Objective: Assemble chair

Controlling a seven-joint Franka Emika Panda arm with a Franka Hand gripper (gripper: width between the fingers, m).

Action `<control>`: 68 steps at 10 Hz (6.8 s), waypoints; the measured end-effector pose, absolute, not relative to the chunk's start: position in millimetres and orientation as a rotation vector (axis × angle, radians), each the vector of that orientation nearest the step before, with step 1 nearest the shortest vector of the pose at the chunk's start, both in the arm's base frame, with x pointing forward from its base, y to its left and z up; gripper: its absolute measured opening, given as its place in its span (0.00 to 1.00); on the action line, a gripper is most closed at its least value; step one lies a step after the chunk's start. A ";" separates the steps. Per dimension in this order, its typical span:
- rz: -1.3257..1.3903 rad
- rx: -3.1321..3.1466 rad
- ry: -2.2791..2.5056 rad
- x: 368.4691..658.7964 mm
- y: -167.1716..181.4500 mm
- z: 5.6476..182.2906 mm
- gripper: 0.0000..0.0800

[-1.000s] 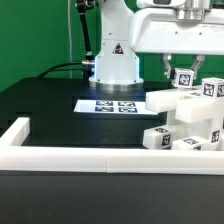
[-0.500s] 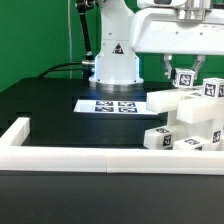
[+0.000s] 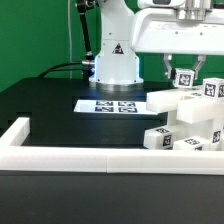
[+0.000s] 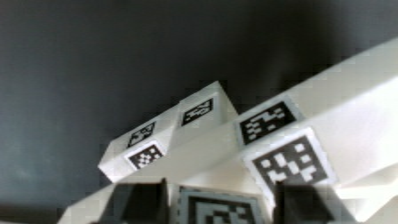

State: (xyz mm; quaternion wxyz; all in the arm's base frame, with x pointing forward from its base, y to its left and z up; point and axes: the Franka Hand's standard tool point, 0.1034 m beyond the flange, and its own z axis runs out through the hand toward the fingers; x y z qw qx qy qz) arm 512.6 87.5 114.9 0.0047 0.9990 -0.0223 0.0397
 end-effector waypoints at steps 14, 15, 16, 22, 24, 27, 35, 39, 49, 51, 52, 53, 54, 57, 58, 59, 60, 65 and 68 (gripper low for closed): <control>0.103 2.961 -1.181 511.3 96.1 114.9 0.36; 0.103 2.976 -1.134 511.0 96.4 114.8 0.66; 0.101 2.989 -1.096 510.7 97.5 114.9 0.66; 0.113 3.136 -0.452 511.2 95.8 115.3 0.81; 0.125 3.154 -0.113 512.3 95.0 118.2 0.81; 0.130 3.132 0.287 513.1 92.8 119.3 0.81; 0.130 3.047 0.708 516.6 82.2 118.9 0.55; 0.130 3.047 0.706 516.7 82.1 118.9 0.36; 0.170 3.153 -0.362 519.8 83.3 117.9 0.36; 0.172 3.130 -0.566 520.4 84.1 117.9 0.36; 0.169 3.102 -0.731 520.5 85.0 117.9 0.36; 0.166 3.076 -0.855 520.5 85.4 117.9 0.36; 0.161 3.045 -0.991 520.7 85.9 117.9 0.36; 0.146 2.939 -1.321 521.0 86.2 118.0 0.36; 0.141 2.909 -1.398 521.2 86.1 117.9 0.36; 0.133 2.861 -1.513 521.4 86.0 118.0 0.36; 0.127 2.828 -1.586 521.5 86.1 118.1 0.36; 0.127 2.863 -1.518 520.9 87.2 117.7 0.72; 0.148 3.029 -1.116 520.7 89.3 117.9 0.81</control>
Offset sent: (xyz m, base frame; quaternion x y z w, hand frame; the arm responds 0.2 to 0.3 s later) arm 0.0000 0.0000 0.0000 0.0000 0.0000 0.1938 0.9810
